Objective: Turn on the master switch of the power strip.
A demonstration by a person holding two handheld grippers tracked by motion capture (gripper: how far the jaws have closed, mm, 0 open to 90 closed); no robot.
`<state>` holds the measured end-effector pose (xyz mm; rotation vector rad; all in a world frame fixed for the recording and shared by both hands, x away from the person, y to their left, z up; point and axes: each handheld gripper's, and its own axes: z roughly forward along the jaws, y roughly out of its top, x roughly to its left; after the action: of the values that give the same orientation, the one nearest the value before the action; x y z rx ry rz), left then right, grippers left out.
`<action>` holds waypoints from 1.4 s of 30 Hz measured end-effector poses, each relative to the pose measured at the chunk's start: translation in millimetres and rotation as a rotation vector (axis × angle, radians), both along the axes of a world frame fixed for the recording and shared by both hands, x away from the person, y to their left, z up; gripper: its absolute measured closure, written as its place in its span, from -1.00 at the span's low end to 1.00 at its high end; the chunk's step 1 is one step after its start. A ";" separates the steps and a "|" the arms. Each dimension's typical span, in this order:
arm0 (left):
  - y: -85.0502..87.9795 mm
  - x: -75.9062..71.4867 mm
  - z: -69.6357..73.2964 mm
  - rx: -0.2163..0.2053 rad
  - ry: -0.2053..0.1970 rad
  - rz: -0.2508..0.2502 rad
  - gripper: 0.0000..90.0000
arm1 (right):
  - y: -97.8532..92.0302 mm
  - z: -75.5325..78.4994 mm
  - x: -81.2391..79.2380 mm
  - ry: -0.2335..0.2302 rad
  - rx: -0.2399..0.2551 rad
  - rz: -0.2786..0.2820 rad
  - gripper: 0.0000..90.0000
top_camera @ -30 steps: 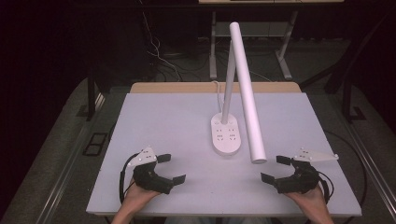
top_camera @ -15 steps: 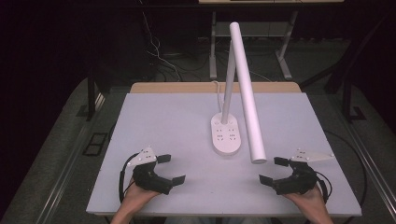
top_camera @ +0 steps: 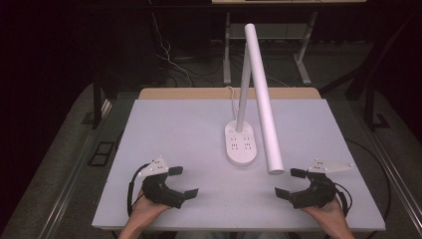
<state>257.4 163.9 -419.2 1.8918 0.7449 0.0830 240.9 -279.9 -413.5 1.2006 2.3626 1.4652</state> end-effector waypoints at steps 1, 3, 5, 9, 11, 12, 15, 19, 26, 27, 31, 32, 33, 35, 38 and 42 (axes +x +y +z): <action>-0.4 0.0 0.1 0.001 0.001 0.000 -1.00 | 0.1 -0.1 0.0 0.001 0.000 0.002 -1.00; -1.4 -0.1 0.6 0.005 0.005 -0.003 -1.00 | 0.4 -0.2 0.1 0.000 -0.001 0.004 -1.00; -2.5 0.9 1.5 0.021 0.016 -0.008 -1.00 | 0.5 -0.1 0.1 0.001 0.000 0.005 -1.00; -2.7 2.8 4.2 0.027 0.024 -0.015 -1.00 | 0.2 0.1 0.0 -0.001 0.000 0.004 -1.00; -2.7 4.3 5.8 0.025 0.028 -0.010 -1.00 | 0.1 0.1 0.0 0.000 0.000 0.004 -1.00; -2.7 5.1 6.8 0.028 0.029 -0.009 -1.00 | 0.1 0.1 -0.1 0.001 0.000 0.003 -1.00; -2.2 7.6 9.3 0.040 0.032 -0.010 -1.00 | -0.4 -0.2 0.2 -0.003 -0.001 0.005 -1.00; -2.9 11.3 12.1 0.042 0.039 -0.017 -1.00 | -1.2 -0.2 0.4 -0.007 0.000 0.003 -1.00; -7.6 15.4 18.1 0.049 0.033 -0.030 -0.98 | -1.7 0.2 0.3 -0.004 0.002 0.002 -1.00; -8.4 16.3 18.9 0.049 0.038 -0.030 -0.98 | -1.7 0.2 0.3 -0.004 0.002 0.002 -1.00; -10.1 20.1 21.9 0.054 0.038 -0.037 -0.98 | -1.7 0.2 0.1 -0.003 0.002 0.002 -1.00; -10.7 20.9 22.6 0.055 0.040 -0.038 -0.98 | -1.7 0.2 0.1 -0.003 0.002 0.002 -1.00; -11.2 21.8 23.4 0.058 0.041 -0.037 -0.98 | -1.8 0.1 0.2 -0.003 0.002 0.001 -1.00; -12.1 24.2 25.0 0.065 0.038 -0.042 -0.98 | -2.2 0.0 0.3 -0.007 -0.001 -0.001 -1.00; -13.6 27.9 28.6 0.070 0.036 -0.045 -0.98 | -2.6 0.0 0.2 -0.007 -0.001 -0.002 -1.00; -16.2 33.1 33.8 0.075 0.036 -0.048 -0.98 | -3.3 0.2 0.0 -0.005 0.003 -0.005 -1.00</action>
<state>290.5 147.7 -385.4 1.9859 0.7289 0.0471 240.9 -283.2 -413.3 1.2006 2.3535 1.4692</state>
